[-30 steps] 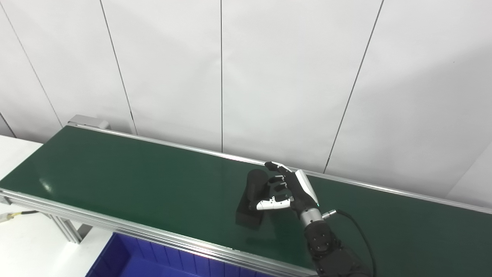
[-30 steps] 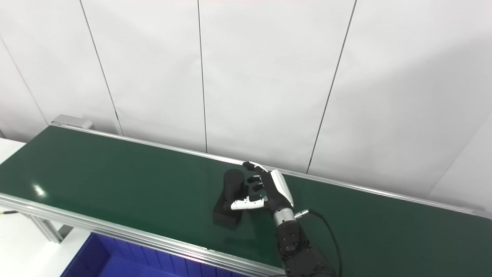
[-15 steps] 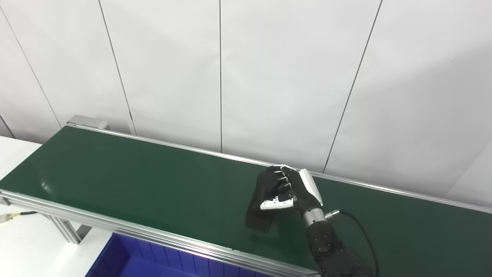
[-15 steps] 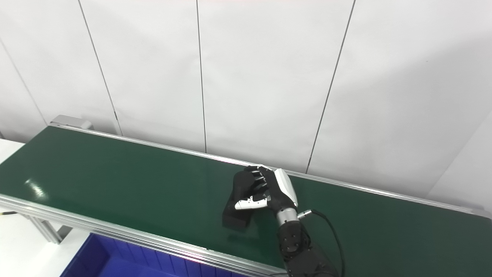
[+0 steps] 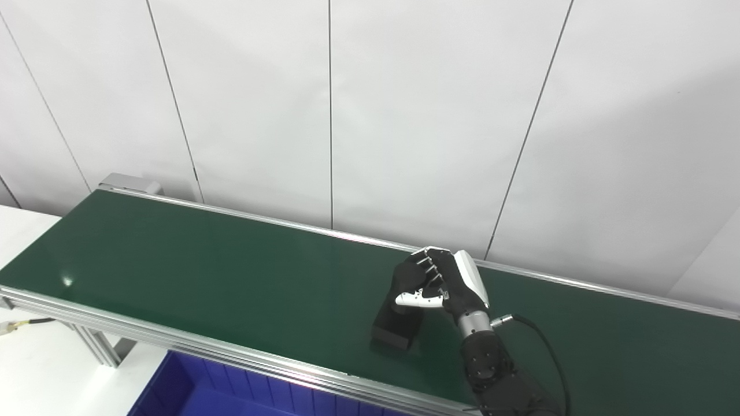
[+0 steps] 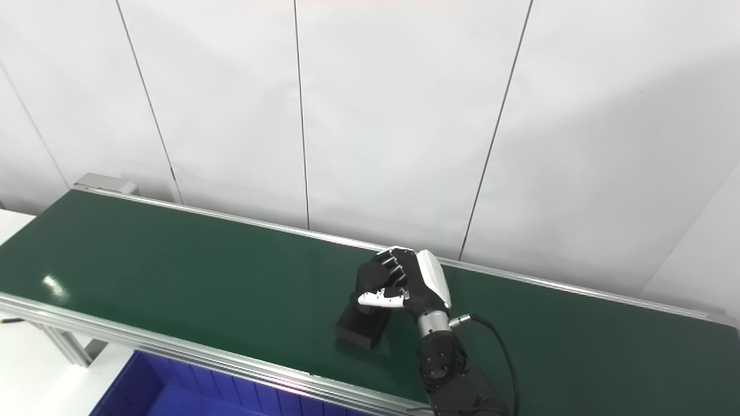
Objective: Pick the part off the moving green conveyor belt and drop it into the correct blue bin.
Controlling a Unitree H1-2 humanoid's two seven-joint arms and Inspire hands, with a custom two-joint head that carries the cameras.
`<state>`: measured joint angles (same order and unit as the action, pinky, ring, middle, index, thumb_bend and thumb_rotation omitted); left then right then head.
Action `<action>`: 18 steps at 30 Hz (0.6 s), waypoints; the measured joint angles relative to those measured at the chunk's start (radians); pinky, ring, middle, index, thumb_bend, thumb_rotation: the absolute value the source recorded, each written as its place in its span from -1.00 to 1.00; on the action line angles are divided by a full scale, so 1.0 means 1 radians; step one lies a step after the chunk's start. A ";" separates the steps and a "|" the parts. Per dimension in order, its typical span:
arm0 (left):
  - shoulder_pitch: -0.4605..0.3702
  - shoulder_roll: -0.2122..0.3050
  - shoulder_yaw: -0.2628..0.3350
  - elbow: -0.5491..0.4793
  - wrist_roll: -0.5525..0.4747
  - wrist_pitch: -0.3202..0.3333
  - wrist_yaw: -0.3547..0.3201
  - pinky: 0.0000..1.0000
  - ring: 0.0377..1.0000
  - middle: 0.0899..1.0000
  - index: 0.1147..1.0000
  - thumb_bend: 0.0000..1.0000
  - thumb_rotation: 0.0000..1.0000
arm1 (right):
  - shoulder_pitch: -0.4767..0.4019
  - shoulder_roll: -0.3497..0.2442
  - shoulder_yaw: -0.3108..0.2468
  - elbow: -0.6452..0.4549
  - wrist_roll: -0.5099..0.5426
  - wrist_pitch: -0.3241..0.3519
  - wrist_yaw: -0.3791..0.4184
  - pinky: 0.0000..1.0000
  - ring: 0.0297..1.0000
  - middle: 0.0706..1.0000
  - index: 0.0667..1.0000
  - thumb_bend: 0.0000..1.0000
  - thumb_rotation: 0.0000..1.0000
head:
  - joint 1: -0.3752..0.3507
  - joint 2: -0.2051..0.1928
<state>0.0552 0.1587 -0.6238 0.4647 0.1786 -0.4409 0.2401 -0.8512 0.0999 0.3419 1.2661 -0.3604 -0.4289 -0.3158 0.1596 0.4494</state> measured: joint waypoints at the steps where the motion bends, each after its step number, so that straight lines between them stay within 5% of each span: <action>1: 0.000 0.000 0.000 0.000 0.000 0.000 0.000 0.17 0.19 0.16 0.10 0.90 -0.74 | 0.003 -0.001 0.000 -0.011 0.002 0.000 0.002 -0.41 -0.29 -0.15 0.01 0.03 -1.00 | -0.006 0.002; 9: 0.002 0.003 0.002 -0.009 0.000 0.000 -0.012 0.19 0.21 0.17 0.12 0.87 -0.80 | 0.075 -0.040 0.002 -0.191 0.016 0.000 0.042 -0.34 -0.24 -0.13 -0.02 0.03 -1.00 | -0.110 0.028; 15: 0.002 0.006 0.003 -0.038 -0.003 0.000 -0.013 0.22 0.25 0.20 0.13 0.90 -0.79 | 0.221 -0.101 -0.019 -0.473 0.037 0.007 0.143 -0.38 -0.25 -0.14 -0.02 0.03 -1.00 | -0.189 0.052; 17: 0.002 0.008 0.012 -0.042 -0.006 0.000 -0.020 0.26 0.28 0.22 0.16 0.90 -0.81 | 0.265 -0.117 -0.029 -0.570 0.045 0.021 0.178 -0.39 -0.25 -0.15 -0.02 0.03 -1.00 | -0.268 0.116; 18: 0.002 0.010 0.014 -0.047 -0.006 0.000 -0.023 0.27 0.29 0.23 0.17 0.89 -0.81 | 0.291 -0.128 -0.036 -0.628 0.049 0.035 0.194 -0.38 -0.25 -0.15 -0.02 0.03 -1.00 | -0.268 0.117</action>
<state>0.0576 0.1691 -0.6096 0.4177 0.1727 -0.4412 0.2172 -0.5599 -0.0285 0.3055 0.6385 -0.3116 -0.3942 -0.1216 -0.1089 0.5660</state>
